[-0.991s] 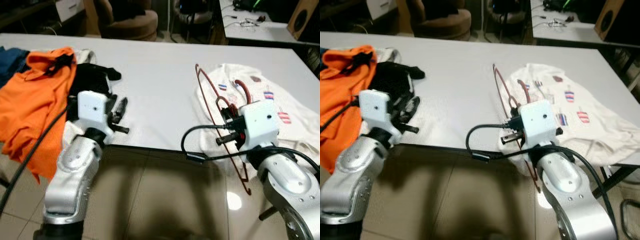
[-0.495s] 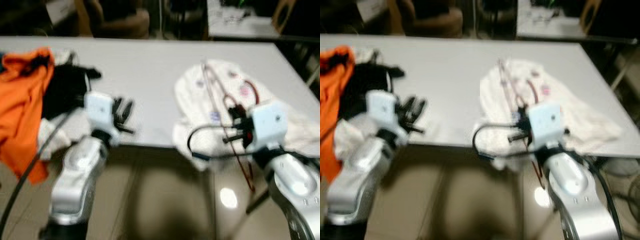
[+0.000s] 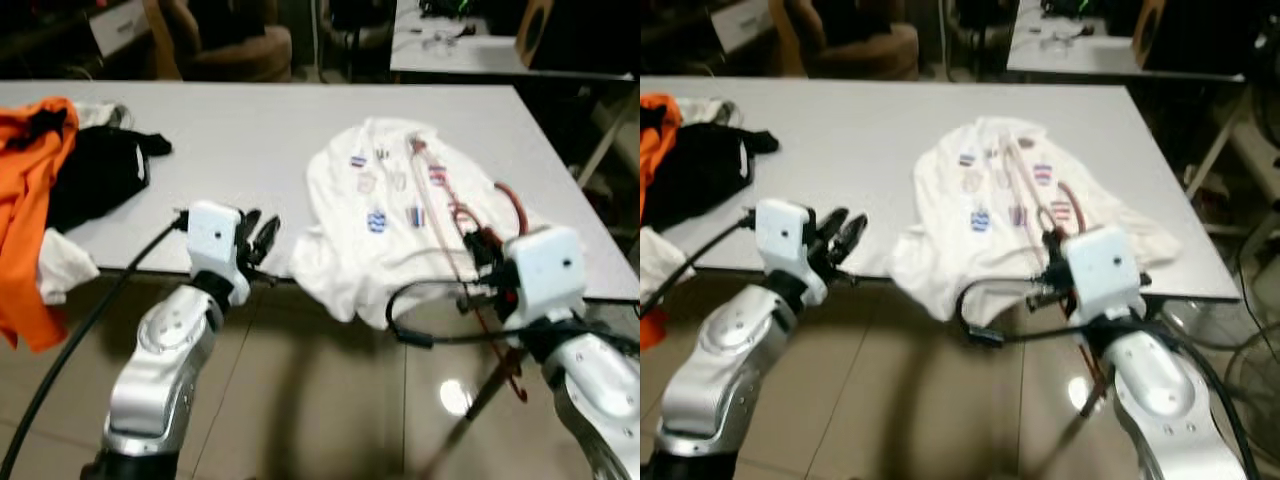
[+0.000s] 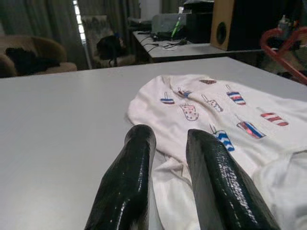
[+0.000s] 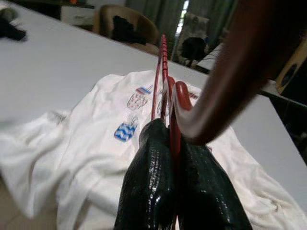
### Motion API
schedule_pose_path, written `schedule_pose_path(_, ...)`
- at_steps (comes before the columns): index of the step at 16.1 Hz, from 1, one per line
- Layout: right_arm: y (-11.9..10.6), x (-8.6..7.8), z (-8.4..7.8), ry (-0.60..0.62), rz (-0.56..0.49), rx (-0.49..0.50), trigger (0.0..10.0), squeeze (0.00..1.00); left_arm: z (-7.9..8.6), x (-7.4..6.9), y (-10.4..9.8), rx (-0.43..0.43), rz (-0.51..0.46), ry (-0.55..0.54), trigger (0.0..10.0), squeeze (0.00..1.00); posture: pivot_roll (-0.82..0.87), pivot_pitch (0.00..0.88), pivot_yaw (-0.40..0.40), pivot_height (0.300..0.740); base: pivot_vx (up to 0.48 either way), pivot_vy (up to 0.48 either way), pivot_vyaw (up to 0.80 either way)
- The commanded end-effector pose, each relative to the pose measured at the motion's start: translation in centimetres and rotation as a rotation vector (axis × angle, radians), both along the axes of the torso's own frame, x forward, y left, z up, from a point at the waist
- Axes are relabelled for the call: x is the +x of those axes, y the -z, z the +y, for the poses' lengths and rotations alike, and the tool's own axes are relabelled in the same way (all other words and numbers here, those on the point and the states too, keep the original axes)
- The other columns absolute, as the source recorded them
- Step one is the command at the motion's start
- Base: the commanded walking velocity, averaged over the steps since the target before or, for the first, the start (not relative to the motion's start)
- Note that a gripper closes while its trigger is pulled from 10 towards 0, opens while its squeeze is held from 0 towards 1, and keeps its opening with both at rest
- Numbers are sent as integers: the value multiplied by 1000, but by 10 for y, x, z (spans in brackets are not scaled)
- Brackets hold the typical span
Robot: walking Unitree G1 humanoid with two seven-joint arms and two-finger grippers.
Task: Hang hanger
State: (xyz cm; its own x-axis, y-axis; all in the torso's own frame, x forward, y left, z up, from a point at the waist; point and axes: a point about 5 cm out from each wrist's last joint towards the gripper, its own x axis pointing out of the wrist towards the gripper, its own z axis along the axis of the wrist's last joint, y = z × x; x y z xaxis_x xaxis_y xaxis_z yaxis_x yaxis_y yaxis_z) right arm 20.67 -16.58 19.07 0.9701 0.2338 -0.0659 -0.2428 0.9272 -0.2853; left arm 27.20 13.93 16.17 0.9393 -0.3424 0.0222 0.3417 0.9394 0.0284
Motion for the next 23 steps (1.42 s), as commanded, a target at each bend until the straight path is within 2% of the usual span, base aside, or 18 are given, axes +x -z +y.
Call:
schedule_pose_path(1,-4,-2,6,-42,-26,2,10000,0,4,1,0,8,1,-9,10000,0,-257,46,56,740,0,-289,0)
schedule_pose_path(6,4,-5,7,-35,-8,11,10000,0,0,4,-1,-3,-10,16,10000,0,-265,42,57,740,0,-55,0)
schedule_pose_path(10,10,-8,10,-50,23,23,10000,0,-12,0,6,-25,15,120,10000,0,-272,38,52,740,0,0,0)
schedule_pose_path(13,11,-4,9,-67,38,12,10000,0,-21,5,19,-3,61,168,10000,0,-287,30,45,740,369,0,-727)
schedule_pose_path(16,11,-4,11,-94,35,-19,10000,0,-19,6,23,16,73,174,10000,0,-287,28,52,740,332,0,0)
schedule_pose_path(18,13,-3,14,-121,43,-23,10000,0,-28,-5,41,-13,179,300,10000,0,-274,20,41,740,0,0,0)
schedule_pose_path(19,13,-2,15,-139,43,-33,10000,0,-30,-11,58,68,273,354,10000,0,-277,15,43,740,0,0,0)
schedule_pose_path(20,13,-2,16,-143,43,-36,10000,0,-30,-12,62,91,291,363,10000,0,-277,14,43,740,0,0,0)
schedule_pose_path(21,13,-2,16,-149,41,-45,10000,0,-29,-12,68,135,322,354,10000,1000,-278,12,43,740,0,0,0)
schedule_pose_path(23,12,-2,17,-154,36,-47,10000,0,-30,-13,70,108,347,355,10000,1000,-278,8,44,740,0,0,0)
